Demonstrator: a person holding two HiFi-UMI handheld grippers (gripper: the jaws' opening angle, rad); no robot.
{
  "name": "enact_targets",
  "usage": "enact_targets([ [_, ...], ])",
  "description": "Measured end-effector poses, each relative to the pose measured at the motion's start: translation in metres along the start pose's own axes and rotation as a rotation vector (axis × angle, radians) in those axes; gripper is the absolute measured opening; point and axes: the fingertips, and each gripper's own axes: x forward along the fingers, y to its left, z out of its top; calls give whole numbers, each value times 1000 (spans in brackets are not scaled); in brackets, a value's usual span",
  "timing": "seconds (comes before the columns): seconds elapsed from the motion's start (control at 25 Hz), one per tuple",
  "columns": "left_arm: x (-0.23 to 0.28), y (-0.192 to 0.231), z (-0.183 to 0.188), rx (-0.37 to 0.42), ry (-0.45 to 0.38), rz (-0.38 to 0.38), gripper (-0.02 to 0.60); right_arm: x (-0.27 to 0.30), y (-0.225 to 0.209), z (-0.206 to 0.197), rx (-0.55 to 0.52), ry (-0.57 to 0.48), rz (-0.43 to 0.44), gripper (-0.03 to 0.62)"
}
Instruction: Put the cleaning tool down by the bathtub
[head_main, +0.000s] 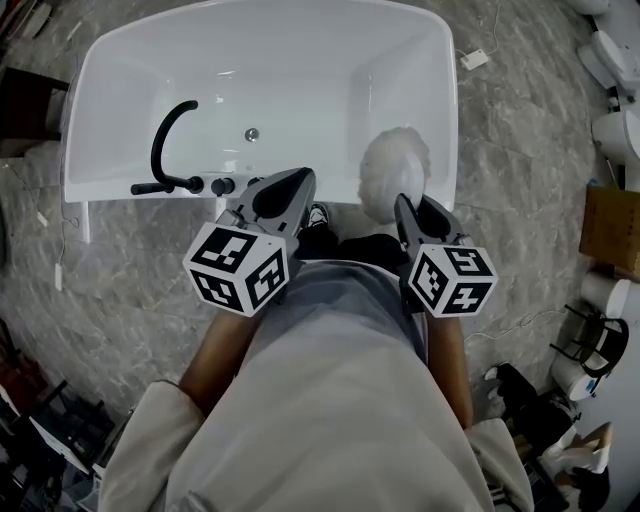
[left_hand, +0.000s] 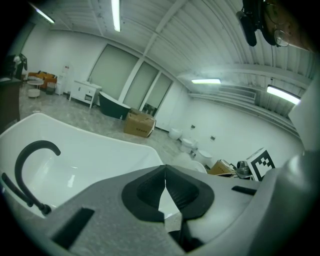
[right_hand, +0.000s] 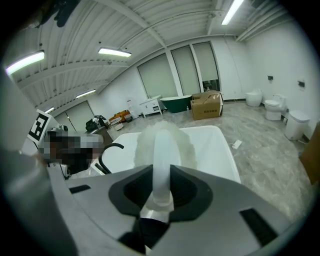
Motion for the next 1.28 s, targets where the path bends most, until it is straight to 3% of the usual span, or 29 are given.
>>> enact_targets([
  [0.6,-2,23,7,-62,-26,50,9,29,-7,-7,-62,129,71,80],
  [1.28,-9,41,-11,-97,13,87,9,50,-11,-37,-152,251,136,80],
])
